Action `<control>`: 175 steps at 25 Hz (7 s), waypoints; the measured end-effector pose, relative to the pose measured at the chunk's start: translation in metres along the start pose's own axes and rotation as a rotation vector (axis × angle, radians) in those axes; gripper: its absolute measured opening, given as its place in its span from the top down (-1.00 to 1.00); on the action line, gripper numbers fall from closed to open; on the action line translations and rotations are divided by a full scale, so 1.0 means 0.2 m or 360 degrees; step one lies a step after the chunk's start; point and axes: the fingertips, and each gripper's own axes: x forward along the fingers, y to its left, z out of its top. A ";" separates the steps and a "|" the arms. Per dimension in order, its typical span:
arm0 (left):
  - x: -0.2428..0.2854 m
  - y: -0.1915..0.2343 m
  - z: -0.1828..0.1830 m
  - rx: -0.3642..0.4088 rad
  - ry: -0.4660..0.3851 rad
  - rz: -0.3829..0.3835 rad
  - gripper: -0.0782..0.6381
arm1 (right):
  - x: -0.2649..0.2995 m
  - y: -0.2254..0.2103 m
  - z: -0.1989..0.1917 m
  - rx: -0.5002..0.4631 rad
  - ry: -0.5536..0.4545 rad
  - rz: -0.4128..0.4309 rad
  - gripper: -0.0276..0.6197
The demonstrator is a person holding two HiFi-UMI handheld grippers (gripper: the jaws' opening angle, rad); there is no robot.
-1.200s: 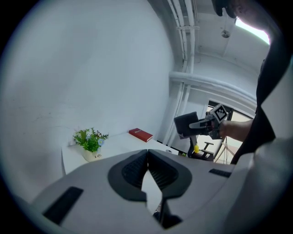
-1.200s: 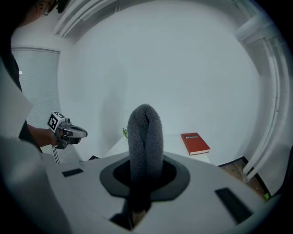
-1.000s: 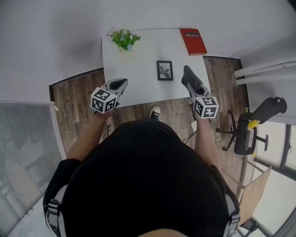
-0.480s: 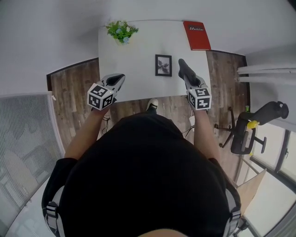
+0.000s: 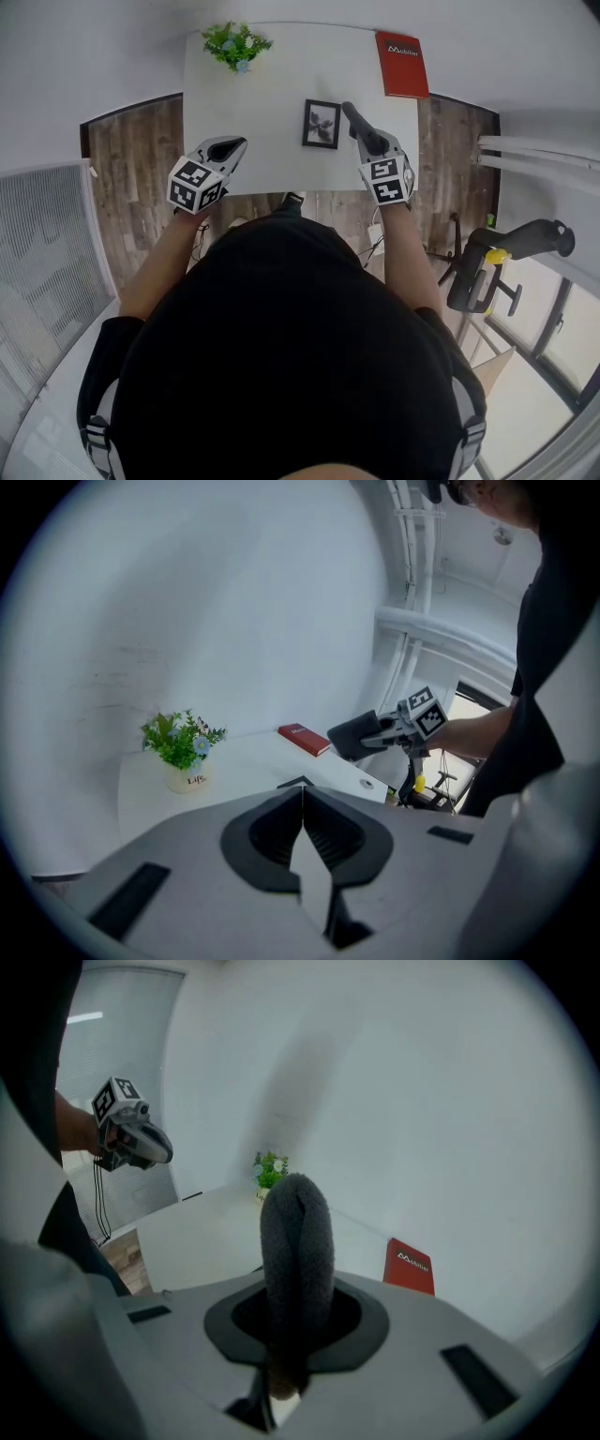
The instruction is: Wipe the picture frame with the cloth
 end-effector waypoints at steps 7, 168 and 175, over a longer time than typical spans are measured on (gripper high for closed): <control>0.04 0.05 -0.03 -0.0082 0.0017 0.0081 0.75 | 0.20 -0.03 0.02 -0.0279 0.0075 0.0056 0.78; -0.07 0.04 -0.42 -0.0342 0.0108 -0.0003 0.75 | 0.67 0.17 -0.18 -0.0912 0.0612 0.0100 0.78; -0.02 0.06 -0.40 -0.0361 0.0118 0.0023 0.75 | 0.73 0.07 -0.15 -0.0911 0.0599 0.0099 0.78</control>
